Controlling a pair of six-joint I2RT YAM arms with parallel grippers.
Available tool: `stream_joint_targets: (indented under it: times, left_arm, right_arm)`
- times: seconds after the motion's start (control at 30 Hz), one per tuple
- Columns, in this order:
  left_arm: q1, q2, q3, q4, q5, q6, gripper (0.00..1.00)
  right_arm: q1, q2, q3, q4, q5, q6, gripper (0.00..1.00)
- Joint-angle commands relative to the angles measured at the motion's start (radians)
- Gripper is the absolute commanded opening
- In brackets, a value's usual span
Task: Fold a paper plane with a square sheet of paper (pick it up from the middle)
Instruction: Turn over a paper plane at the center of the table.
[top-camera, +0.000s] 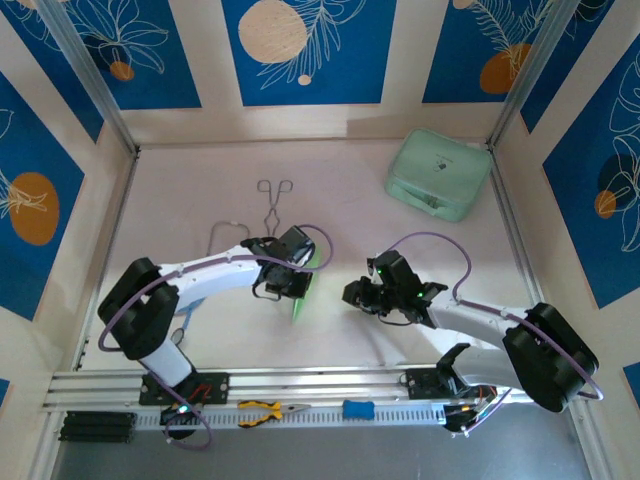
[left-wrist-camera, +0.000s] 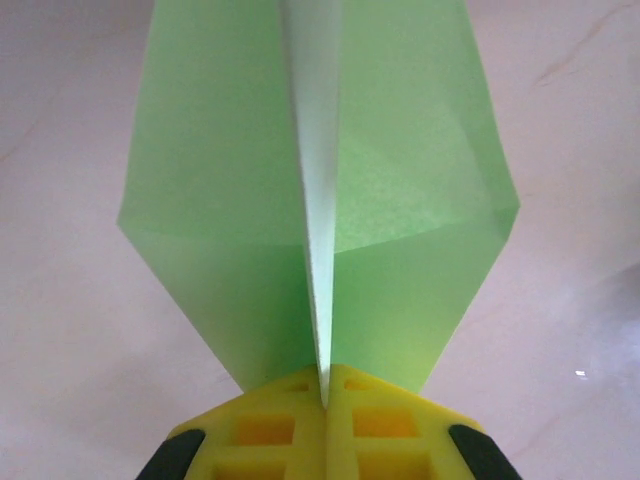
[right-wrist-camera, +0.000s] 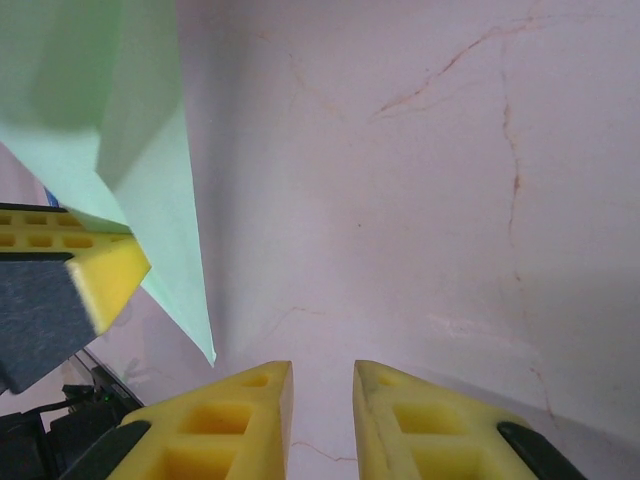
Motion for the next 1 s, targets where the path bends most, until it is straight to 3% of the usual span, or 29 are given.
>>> stream_joint_targets:
  times: [0.0,0.17,0.37,0.97]
  left_arm:
    - [-0.013,0.027,0.024,-0.074,-0.064,-0.006,0.05]
    - [-0.012,0.044,0.020,-0.066,-0.045,-0.011,0.06]
    - [-0.014,0.053,0.024,-0.061,-0.028,-0.009,0.14]
    - [-0.015,0.075,0.027,-0.058,-0.013,-0.009,0.21]
  right_arm:
    - [0.006,-0.020,-0.001,0.017,-0.014,0.000,0.25]
    - [0.006,-0.027,-0.006,0.089,-0.046,-0.003,0.25]
    - [0.007,-0.027,-0.004,0.091,-0.048,0.003,0.26]
    - [0.006,-0.016,-0.018,0.115,-0.058,0.018,0.27]
